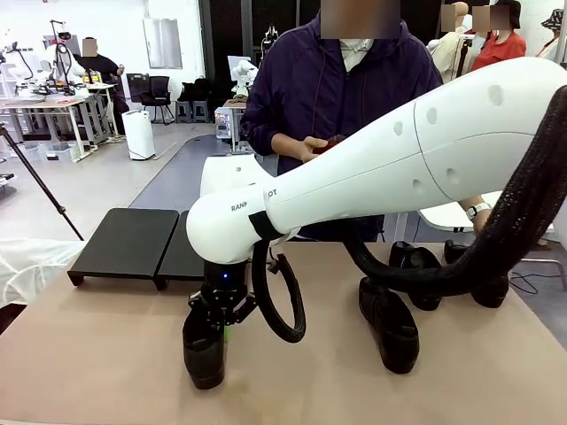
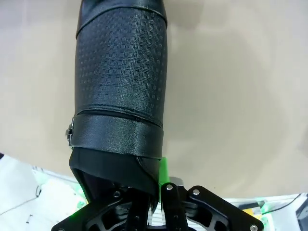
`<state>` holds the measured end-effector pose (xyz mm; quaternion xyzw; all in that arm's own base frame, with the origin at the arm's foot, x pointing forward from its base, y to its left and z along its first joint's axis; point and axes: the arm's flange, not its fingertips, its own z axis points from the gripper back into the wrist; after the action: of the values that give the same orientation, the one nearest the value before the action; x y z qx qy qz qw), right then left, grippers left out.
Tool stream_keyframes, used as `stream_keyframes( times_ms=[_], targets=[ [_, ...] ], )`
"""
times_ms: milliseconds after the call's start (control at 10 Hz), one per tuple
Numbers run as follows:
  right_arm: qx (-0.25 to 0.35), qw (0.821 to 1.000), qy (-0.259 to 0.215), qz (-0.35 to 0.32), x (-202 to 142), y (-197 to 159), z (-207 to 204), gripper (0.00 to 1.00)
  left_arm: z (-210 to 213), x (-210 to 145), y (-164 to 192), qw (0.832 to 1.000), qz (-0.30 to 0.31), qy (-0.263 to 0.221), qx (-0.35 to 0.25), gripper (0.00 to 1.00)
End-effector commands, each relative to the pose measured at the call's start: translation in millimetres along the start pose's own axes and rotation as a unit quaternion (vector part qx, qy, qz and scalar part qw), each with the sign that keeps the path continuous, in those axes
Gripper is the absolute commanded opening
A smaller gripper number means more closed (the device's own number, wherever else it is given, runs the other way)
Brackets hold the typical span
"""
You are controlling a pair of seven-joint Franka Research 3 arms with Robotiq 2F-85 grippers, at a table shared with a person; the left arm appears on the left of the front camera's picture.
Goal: Organize the shoes by placing them on the stand.
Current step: Pick up one Shoe and place it in the middle of the table.
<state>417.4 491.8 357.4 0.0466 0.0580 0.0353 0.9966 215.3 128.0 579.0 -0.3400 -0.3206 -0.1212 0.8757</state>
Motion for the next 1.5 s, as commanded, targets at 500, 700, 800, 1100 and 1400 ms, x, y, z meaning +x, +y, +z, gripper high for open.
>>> stream_keyframes(
  times_ms=[500,700,800,1100,1400],
  targets=[
    [0.004,1.0,0.024,-0.017,-2.2,1.6,0.1,1.0,-0.5,-0.1,-0.5,1.0,-0.007,-0.005,-0.007,1.0],
    [0.004,1.0,0.025,-0.014,-5.4,-2.5,4.5,1.0,-0.5,-0.1,-0.5,1.0,-0.007,-0.005,-0.007,1.0],
    [0.001,1.0,0.029,-0.007,-9.2,-6.1,11.7,1.0,-0.5,-0.1,-0.5,1.0,-0.007,-0.005,-0.007,1.0],
    [-0.016,0.996,0.068,0.051,-24.7,-42.0,50.7,1.0,-0.5,-0.1,-0.5,1.0,-0.007,-0.005,-0.007,1.0],
    [0.002,0.997,0.072,0.01,-12.1,-125.0,85.1,1.0,-0.5,-0.1,-0.5,1.0,-0.007,-0.005,-0.007,1.0]
  ],
)
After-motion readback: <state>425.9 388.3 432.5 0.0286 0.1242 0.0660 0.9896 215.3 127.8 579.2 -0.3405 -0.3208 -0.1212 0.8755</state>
